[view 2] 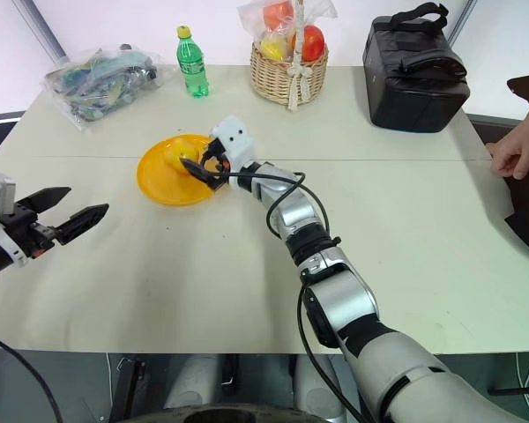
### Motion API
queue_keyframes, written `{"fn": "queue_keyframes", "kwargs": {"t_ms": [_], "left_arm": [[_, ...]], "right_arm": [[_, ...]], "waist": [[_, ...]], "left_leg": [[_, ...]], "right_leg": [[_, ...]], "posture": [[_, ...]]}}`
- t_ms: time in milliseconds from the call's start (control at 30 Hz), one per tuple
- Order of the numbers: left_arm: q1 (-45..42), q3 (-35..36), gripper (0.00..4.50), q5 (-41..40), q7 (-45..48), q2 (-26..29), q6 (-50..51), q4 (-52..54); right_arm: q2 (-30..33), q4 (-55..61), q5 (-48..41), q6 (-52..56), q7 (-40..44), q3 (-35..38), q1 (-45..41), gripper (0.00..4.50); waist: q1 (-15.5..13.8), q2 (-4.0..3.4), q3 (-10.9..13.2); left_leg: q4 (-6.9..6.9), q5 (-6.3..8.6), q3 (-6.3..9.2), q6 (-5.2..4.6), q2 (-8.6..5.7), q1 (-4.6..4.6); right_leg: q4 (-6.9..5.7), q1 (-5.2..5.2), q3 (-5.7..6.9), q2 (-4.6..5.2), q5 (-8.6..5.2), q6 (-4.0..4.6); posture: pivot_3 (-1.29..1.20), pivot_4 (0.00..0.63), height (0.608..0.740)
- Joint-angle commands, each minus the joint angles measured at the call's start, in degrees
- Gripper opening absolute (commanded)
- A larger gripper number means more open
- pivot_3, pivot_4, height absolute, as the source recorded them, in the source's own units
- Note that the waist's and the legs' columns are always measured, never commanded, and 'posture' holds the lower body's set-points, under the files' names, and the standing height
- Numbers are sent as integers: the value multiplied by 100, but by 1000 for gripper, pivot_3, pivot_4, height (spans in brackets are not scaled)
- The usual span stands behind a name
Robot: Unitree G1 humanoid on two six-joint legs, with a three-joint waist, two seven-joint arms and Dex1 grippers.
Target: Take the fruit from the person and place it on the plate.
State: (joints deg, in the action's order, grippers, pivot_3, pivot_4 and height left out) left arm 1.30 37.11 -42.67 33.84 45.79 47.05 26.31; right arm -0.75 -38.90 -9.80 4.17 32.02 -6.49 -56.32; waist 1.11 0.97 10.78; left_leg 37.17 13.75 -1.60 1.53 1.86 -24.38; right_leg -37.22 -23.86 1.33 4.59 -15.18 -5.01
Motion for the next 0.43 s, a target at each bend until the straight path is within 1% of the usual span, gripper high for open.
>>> {"fn": "queue_keyframes", "kwargs": {"t_ms": [33,133,233,333,433], "left_arm": [[-344,222,4500,-15,-219,-75,-258,-201],[-617,144,4500,276,-452,-127,-538,-529],[-780,24,4500,512,-648,-235,-783,-809],[-757,-217,4500,782,-763,-423,-1023,-1008],[-747,-360,4500,861,-822,-701,-1229,-1021]], "right_arm": [[341,1246,-321,481,94,343,-23,4428],[901,2163,-414,956,280,467,413,4428],[1460,2839,-474,1317,457,571,890,4428],[1931,3075,-523,1498,398,880,1260,4428],[2222,3019,-475,1448,266,1100,1503,4428]], "waist": [[-7,0,0],[-13,2,-1],[-30,3,-2],[-25,3,-2],[-14,3,-1]], "left_leg": [[0,0,0,0,0,0],[0,0,0,0,-1,0],[1,0,-4,-1,-3,2],[1,0,-16,-1,-3,3],[1,0,-22,-1,-3,2]], "right_leg": [[0,0,0,0,0,0],[0,1,1,0,0,0],[3,8,4,0,0,-1],[2,8,4,0,0,-1],[0,5,3,-2,0,-1]], "posture": [[0,150,740],[0,150,740],[0,150,740],[0,150,740],[0,150,740]]}}
